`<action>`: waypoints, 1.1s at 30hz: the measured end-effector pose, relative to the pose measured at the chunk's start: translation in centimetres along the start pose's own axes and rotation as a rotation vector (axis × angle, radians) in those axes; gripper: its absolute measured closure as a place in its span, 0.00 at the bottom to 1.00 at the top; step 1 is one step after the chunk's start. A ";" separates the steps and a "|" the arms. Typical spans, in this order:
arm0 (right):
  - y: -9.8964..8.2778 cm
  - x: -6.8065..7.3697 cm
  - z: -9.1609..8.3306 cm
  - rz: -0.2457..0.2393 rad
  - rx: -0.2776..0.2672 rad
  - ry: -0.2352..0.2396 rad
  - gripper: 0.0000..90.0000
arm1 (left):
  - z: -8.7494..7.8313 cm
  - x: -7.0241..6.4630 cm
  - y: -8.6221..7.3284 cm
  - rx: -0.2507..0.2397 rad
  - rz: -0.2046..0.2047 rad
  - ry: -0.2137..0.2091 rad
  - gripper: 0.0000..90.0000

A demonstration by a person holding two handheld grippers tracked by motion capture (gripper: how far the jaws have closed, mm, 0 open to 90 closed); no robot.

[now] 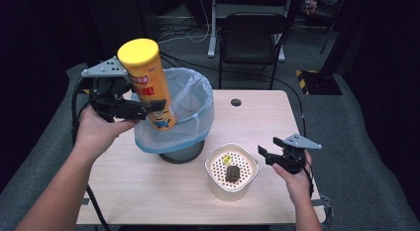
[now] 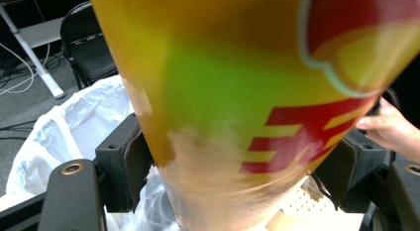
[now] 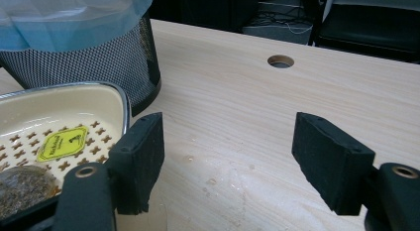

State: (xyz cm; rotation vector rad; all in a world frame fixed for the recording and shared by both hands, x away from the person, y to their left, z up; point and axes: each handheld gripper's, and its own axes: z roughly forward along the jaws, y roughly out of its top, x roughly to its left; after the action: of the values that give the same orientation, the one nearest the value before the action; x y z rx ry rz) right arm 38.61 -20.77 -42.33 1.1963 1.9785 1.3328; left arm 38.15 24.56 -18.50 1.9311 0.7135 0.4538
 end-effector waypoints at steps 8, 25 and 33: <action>0.0 -0.2 -0.1 0.004 -0.015 -0.002 0.32 | 2.1 2.0 1.2 0.000 -0.030 0.035 0.27; -0.3 0.0 0.5 0.000 -0.003 0.011 0.33 | 7.2 5.7 -0.7 0.003 -0.101 0.136 0.27; -0.4 -0.5 0.3 0.014 -0.013 0.008 0.33 | 9.0 6.7 -2.2 0.075 -0.133 0.166 0.26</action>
State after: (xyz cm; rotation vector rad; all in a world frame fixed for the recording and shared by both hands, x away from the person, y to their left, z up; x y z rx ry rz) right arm 38.90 -21.09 -42.90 1.2027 1.9678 1.3571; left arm 47.89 23.58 -24.42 1.9167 0.9723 0.5154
